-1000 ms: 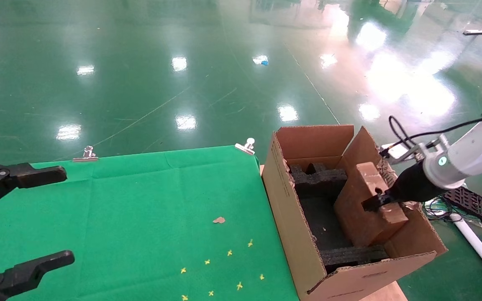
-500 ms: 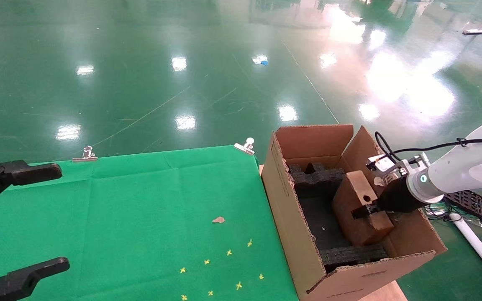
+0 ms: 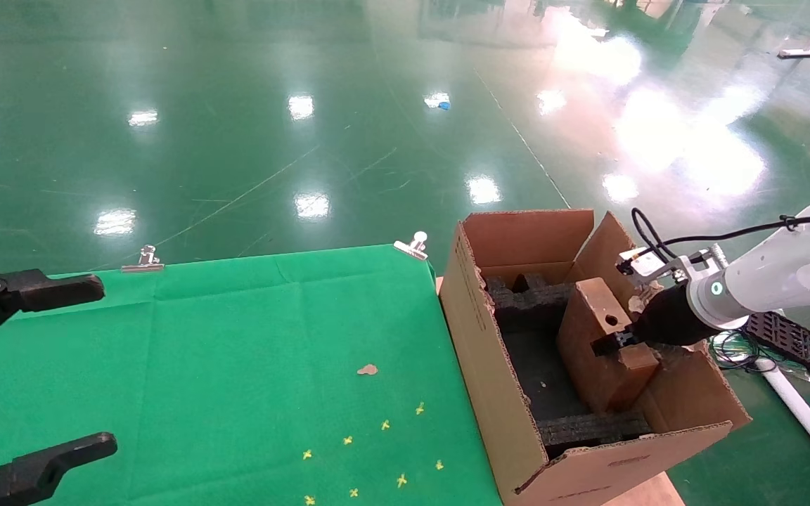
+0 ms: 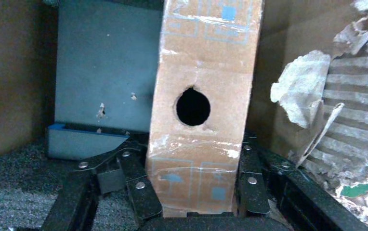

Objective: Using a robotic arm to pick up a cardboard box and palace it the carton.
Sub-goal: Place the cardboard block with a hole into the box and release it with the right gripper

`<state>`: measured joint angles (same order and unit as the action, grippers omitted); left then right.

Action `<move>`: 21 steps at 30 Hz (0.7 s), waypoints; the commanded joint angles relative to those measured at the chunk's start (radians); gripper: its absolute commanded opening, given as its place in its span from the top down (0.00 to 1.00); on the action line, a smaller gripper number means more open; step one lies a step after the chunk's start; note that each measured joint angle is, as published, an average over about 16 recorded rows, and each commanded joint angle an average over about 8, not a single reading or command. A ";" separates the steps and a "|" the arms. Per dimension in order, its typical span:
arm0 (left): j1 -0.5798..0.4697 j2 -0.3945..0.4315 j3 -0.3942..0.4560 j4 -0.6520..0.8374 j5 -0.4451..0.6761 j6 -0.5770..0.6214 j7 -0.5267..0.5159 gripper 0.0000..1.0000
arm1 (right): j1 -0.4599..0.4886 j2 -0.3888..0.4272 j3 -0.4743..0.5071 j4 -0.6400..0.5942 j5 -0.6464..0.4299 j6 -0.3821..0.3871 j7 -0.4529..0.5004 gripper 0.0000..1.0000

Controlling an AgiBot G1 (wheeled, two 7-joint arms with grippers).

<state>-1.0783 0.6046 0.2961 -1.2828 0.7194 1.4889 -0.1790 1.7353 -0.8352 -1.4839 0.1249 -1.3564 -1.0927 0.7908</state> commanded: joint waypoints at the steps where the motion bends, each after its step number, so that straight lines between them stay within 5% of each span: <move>1: 0.000 0.000 0.000 0.000 0.000 0.000 0.000 0.00 | 0.002 -0.003 -0.001 -0.008 -0.001 -0.003 -0.005 0.00; 21: 0.000 0.000 0.001 0.000 -0.001 -0.001 0.001 0.00 | 0.041 -0.024 -0.002 -0.044 -0.004 -0.034 -0.045 0.00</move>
<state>-1.0786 0.6042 0.2973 -1.2827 0.7185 1.4884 -0.1784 1.7924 -0.8551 -1.4828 0.0866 -1.3575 -1.1324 0.7398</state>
